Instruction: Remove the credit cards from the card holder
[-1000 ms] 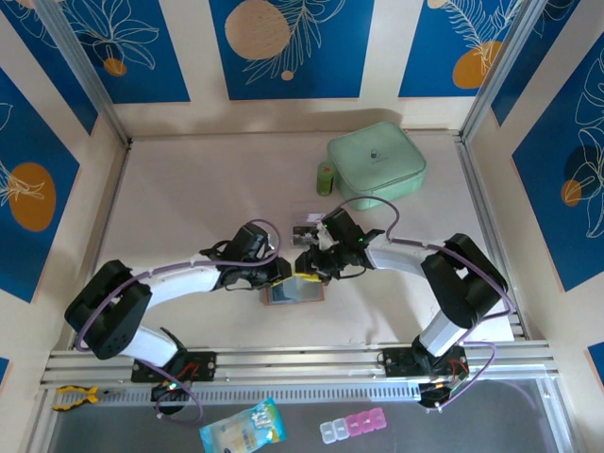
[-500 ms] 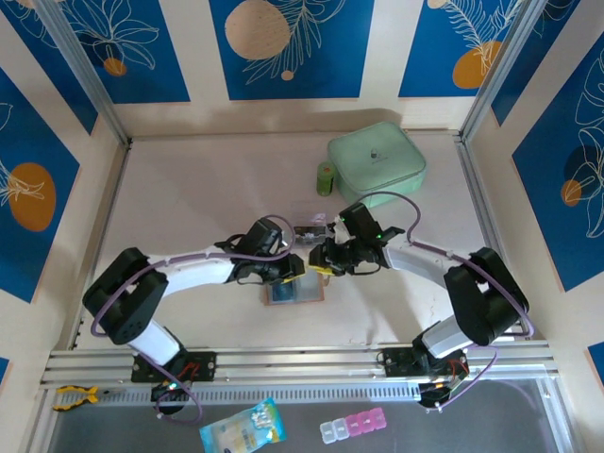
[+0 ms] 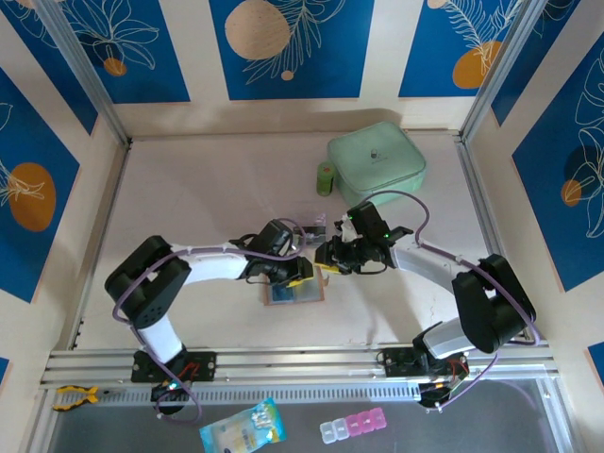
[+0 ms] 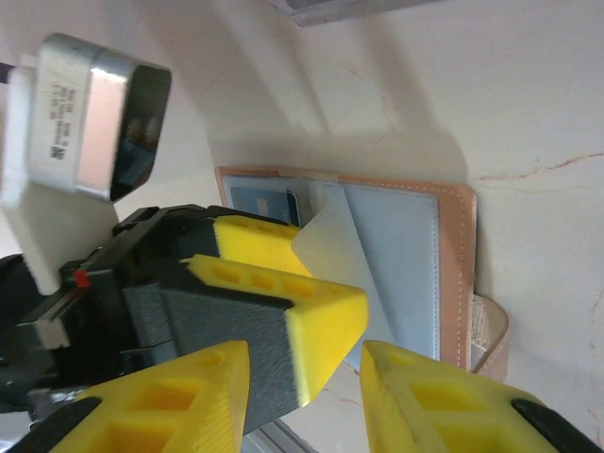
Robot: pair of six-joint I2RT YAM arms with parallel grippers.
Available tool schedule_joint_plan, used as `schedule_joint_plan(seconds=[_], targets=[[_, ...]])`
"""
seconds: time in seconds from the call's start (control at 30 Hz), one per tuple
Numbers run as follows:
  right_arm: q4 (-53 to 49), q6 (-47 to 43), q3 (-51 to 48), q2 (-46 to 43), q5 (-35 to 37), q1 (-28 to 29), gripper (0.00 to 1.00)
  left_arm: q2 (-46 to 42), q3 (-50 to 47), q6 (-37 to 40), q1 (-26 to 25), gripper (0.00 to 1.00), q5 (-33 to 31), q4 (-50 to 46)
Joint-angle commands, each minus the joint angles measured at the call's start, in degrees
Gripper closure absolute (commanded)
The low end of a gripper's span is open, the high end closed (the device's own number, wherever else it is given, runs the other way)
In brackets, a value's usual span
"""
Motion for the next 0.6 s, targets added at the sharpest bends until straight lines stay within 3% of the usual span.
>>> schedule_joint_plan(seconds=[0.0,0.57], targets=[[-1.5,-0.6,-1.1,-1.8,-0.4,-0.2,0.63,1.4,1.4,0.8,-0.6,0.6,2.0,1.2],[-2.9,-1.2,-0.1,-2.5,-0.1,-0.6,0.61,-4.2,1.4,2.6,-0.8,0.56,-0.8,-3.1]])
